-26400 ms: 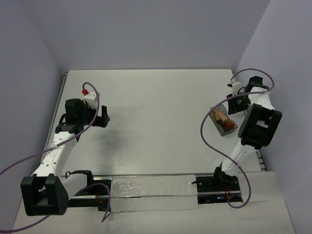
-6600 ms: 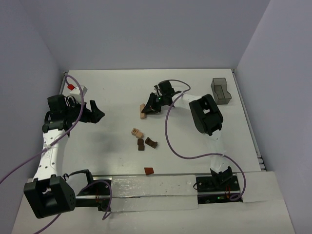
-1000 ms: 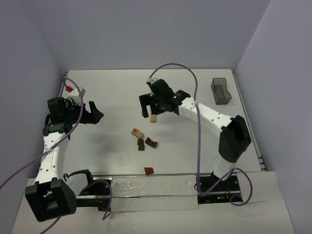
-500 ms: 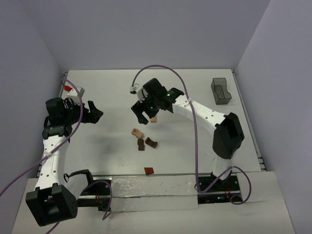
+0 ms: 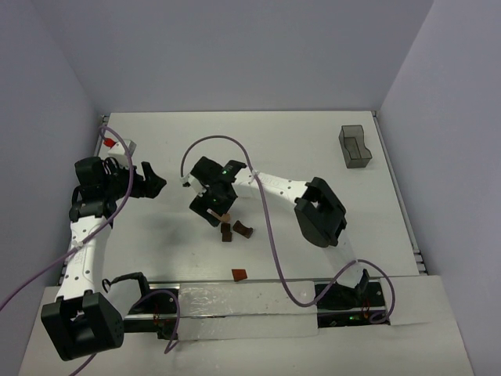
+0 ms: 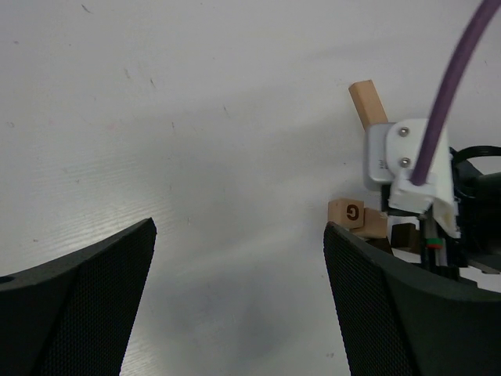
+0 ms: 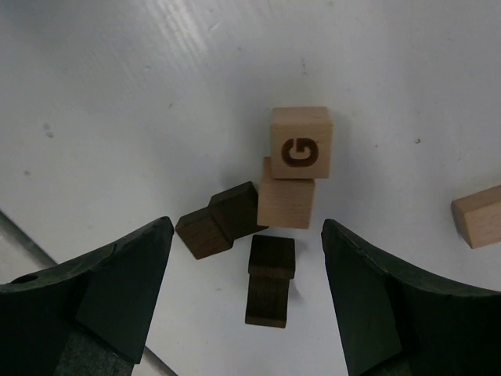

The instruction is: Build the wood block tower

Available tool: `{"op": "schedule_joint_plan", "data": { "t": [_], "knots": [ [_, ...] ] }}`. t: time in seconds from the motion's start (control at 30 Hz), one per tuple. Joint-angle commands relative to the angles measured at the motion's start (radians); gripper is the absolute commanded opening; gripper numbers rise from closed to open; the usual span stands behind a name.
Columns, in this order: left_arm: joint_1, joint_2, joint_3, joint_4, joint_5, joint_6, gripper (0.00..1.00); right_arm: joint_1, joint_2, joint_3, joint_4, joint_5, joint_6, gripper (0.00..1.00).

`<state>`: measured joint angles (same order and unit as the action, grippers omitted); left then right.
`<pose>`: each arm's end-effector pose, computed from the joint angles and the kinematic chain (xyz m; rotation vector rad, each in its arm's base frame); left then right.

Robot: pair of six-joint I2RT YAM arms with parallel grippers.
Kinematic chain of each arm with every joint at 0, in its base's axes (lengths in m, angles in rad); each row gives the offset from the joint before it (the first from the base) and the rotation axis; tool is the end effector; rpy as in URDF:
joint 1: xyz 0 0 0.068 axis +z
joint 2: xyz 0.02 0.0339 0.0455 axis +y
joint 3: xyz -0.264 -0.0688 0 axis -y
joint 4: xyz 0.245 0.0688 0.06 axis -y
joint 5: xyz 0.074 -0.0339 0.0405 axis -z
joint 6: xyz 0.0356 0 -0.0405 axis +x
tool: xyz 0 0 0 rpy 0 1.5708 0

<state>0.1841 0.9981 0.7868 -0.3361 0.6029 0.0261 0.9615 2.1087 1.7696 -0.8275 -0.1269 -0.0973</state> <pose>0.2173 0.0199 0.2889 0.1922 2.0420 -0.5057 0.2534 0.3710 0.2148 -1.4453 2.3980 0.4017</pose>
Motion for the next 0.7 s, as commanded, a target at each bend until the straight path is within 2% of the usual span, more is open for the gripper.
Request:
{"op": "schedule_joint_plan", "data": {
  "t": [0.0, 0.4, 0.67],
  "knots": [
    [0.006, -0.010, 0.008, 0.048, 0.008, -0.011, 0.94, -0.004, 0.042, 0.081, -0.023, 0.091, 0.033, 0.84],
    [0.005, -0.009, 0.015, 0.042, 0.011, -0.008, 0.94, -0.006, 0.111, 0.106, -0.009, 0.089, -0.021, 0.83],
    [0.006, -0.006, 0.018, 0.040, 0.011, -0.008, 0.94, -0.007, 0.147, 0.140, -0.017, 0.042, -0.035, 0.76]
  ]
}}
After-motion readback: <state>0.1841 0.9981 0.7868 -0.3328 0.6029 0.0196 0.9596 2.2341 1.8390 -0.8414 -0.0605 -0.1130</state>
